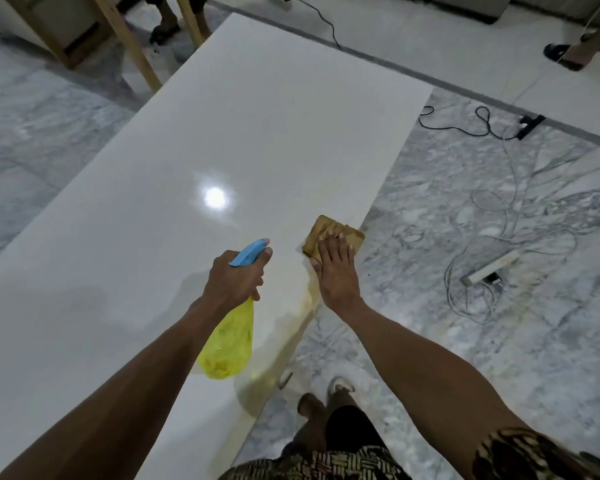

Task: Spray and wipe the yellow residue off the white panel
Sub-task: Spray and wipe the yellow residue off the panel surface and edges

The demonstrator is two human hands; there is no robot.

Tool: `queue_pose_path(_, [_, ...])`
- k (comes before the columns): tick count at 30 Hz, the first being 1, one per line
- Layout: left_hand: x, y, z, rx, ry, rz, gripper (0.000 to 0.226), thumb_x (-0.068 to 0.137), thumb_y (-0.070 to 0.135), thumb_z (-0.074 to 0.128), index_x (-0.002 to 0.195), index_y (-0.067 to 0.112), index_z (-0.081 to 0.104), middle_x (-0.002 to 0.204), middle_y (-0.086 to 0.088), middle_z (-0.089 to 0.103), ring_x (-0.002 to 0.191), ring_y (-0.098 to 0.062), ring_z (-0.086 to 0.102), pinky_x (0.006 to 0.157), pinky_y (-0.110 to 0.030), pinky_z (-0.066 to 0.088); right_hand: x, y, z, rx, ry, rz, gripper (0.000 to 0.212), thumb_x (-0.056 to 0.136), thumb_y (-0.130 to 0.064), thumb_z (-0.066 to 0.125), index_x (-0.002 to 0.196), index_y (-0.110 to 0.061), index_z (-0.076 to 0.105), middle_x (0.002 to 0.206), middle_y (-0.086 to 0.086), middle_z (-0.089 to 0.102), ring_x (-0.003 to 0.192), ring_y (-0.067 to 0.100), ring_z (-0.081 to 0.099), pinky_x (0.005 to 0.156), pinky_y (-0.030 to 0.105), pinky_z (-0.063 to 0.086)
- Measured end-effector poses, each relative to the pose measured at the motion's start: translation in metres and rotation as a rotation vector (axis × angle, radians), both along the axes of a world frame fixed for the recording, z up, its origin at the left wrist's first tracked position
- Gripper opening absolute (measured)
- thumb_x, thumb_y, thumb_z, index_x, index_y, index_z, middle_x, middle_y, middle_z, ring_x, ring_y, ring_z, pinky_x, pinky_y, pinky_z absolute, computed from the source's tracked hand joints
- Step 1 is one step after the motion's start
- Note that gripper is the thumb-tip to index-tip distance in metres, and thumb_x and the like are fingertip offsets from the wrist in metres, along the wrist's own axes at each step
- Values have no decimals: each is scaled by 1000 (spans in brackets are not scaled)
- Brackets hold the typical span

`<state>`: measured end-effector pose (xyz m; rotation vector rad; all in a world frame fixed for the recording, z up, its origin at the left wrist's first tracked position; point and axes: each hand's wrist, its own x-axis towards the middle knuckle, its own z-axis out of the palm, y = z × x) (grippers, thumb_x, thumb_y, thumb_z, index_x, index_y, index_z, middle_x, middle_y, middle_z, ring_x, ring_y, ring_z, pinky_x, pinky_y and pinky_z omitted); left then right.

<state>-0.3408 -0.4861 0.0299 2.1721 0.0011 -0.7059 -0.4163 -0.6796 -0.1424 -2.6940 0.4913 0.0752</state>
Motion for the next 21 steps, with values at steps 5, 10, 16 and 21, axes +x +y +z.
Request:
queue_pose_path(5, [-29,39,6,12,-48,72,29,102,50,62,128,40,72,83,-11,75,52,-18,70,63,-26,58,-28,32,0,-35,-14,59,77,105,-48,0,143,-2,49,152,23,41,146,41,27,121,49,6])
queue_pose_path(10, [-75,71,10,24,-38,159,27,103,49,62,127,40,70,83,-12,75,56,-21,71,63,-28,60,-63,73,2,-34,-64,123,69,107,-44,6,144,-2,47,153,23,40,146,40,28,121,50,12])
queue_pose_path(16, [-140,116,9,4,5,296,31,103,44,64,130,31,73,81,-12,73,57,-22,70,58,-27,61,-116,125,1,23,-49,230,68,107,-42,7,145,-2,45,154,22,38,148,40,23,121,55,18])
queue_pose_path(21, [-175,169,17,-17,-16,341,34,103,43,65,134,31,72,82,-13,73,60,-24,70,64,-36,63,-150,174,8,48,-63,270,66,107,-44,12,138,-4,55,151,17,46,145,39,31,120,53,19])
